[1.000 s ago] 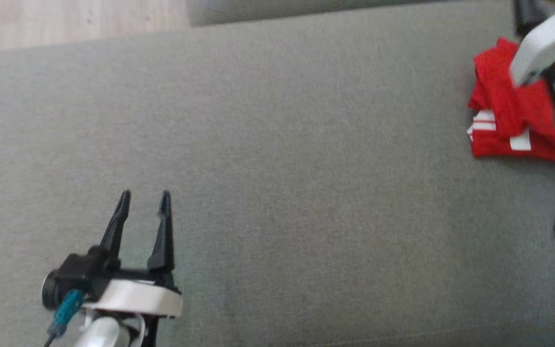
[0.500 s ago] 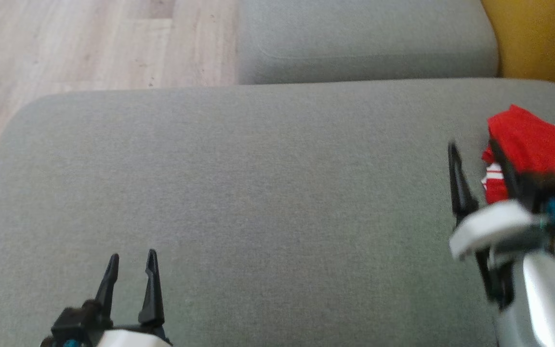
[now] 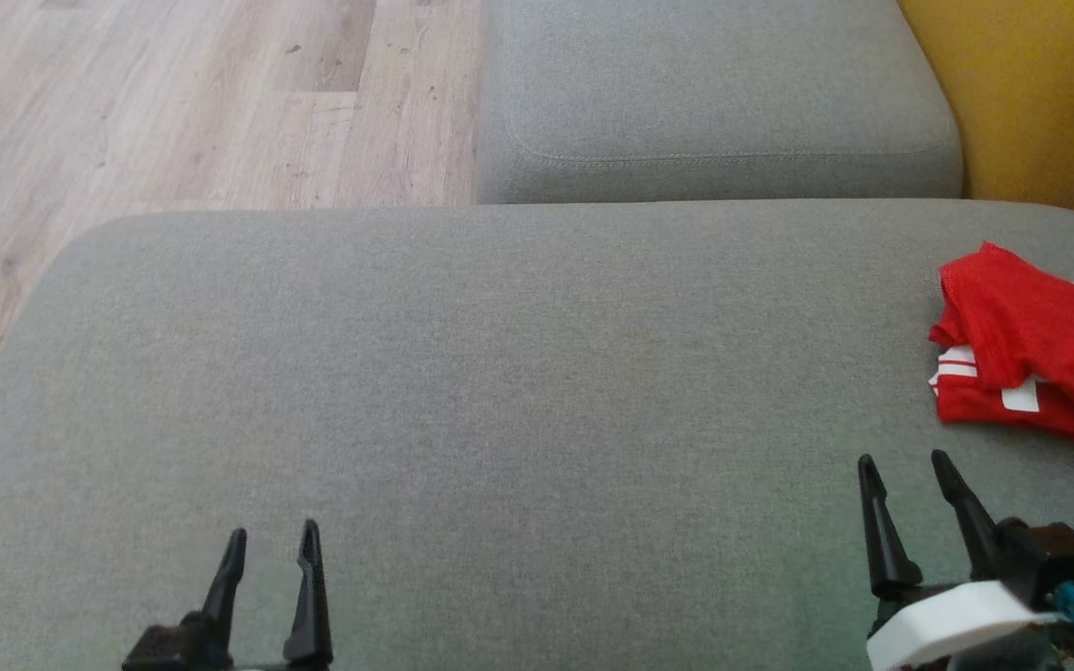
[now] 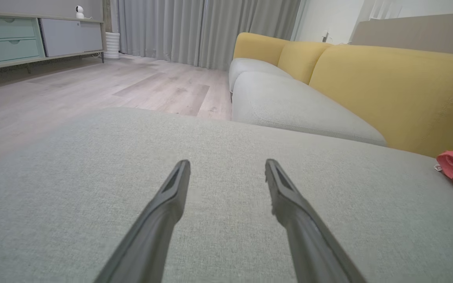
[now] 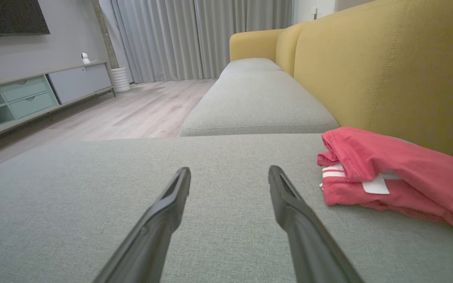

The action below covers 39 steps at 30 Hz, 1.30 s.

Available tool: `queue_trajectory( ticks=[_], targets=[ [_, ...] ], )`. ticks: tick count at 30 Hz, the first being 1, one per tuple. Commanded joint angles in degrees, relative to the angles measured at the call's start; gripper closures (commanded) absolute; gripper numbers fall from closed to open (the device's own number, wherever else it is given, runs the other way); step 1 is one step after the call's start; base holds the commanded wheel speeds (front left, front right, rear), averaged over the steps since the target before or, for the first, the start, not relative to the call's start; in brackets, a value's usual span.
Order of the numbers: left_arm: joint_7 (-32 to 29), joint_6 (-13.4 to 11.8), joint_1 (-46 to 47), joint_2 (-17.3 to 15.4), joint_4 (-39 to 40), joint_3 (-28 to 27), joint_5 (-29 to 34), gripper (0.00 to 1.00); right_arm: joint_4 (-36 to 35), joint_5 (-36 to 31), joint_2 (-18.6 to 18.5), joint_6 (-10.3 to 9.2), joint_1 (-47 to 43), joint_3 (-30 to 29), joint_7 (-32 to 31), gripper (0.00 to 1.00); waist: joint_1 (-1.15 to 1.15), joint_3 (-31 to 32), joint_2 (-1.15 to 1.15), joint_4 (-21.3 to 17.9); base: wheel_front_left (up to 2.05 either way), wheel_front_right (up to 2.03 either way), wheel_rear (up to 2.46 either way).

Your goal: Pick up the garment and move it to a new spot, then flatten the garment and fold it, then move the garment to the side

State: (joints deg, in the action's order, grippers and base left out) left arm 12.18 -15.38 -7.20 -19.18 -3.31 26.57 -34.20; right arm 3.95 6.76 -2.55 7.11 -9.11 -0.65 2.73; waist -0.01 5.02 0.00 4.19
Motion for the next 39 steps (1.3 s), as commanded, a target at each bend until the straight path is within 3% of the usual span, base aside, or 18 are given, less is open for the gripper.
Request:
queue_trajectory(
  ticks=[1,20,21,25,39],
  targets=[
    [0.3,-0.37,2.13,-0.36,1.3,-1.44,0.67,0.0,-2.29,0.48,-0.33,0.37,1.94,1.71,0.92,0.0,0.01,0.04,0.0,-0.05,0.0,0.0,0.0],
    [-0.14,-0.65,2.45,0.3,-0.48,-2.45,-1.87,0.0,-0.6,1.19,-0.33,0.37,1.93,2.44,1.53,0.0,0.01,-0.32,0.0,0.42,0.0,0.0,0.0],
    [-0.53,-0.68,-0.25,0.49,-1.9,-0.19,-1.78,1.0,1.03,1.31,0.01,0.0,-0.01,0.91,1.06,1.0,0.01,-0.32,0.0,0.42,0.0,0.0,0.0],
    [-0.66,-0.6,-0.69,1.34,-4.58,0.07,-2.07,1.0,4.23,1.7,0.04,-0.02,-0.43,0.93,0.94,1.0,0.01,-0.39,0.0,0.39,0.0,0.0,0.0],
    [-2.53,2.01,0.87,2.89,-5.29,-3.48,-8.54,1.0,4.88,11.5,-0.28,0.02,1.33,0.53,0.08,1.0,0.01,-0.93,0.0,-0.13,0.0,0.0,0.0]
  ],
)
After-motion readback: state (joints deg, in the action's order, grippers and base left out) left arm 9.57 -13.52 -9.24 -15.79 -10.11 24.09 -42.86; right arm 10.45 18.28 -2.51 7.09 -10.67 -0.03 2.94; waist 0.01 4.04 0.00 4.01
